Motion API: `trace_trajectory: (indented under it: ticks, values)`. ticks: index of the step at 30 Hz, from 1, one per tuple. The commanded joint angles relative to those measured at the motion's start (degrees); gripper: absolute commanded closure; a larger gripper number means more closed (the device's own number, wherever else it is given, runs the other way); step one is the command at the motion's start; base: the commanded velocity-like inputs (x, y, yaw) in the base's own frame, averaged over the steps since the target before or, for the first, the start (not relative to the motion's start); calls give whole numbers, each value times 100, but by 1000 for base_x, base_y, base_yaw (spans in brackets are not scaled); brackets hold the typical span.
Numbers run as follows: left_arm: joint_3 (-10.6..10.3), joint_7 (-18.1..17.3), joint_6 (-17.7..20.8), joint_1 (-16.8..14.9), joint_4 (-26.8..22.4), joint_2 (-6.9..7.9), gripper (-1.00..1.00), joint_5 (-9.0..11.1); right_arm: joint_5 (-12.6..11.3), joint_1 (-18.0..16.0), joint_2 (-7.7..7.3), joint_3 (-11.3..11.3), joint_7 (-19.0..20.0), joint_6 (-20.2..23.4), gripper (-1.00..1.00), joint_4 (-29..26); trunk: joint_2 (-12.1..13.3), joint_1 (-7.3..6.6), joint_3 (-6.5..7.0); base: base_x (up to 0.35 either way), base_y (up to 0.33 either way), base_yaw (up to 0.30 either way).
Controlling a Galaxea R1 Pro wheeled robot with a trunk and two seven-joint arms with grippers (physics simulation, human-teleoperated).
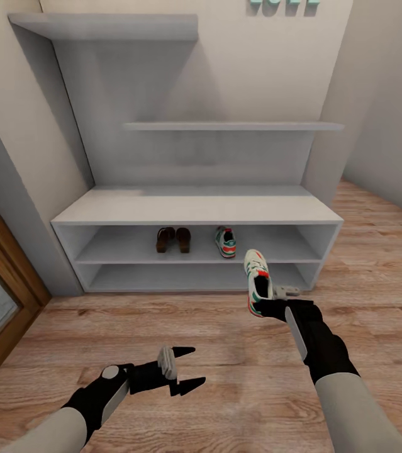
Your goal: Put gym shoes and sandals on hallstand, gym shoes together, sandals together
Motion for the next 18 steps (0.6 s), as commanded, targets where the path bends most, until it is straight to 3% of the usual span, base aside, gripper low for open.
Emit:
trace_trajectory:
  ticks: [1,4,8,18]
  values:
    - [-47,8,-30,-5,15,4,-100,48,3,-3,8,-21,19,-1,100,-6,-2,-1,-5,0,0,0]
    - [-47,20,-34,-1,43,-4,-100,45,17,-3,10,-21,-15,-268,100,-3,-2,-1,-5,0,0,0]
    - [-47,24,-37,-2,60,-8,-100,47,17,-3,14,-21,-40,-930,100,-2,-2,-1,-5,0,0,0]
    - [-47,23,-37,-1,69,-9,-100,63,16,-3,6,-10,-30,-1072,100,18,-2,-1,-5,1,0,0]
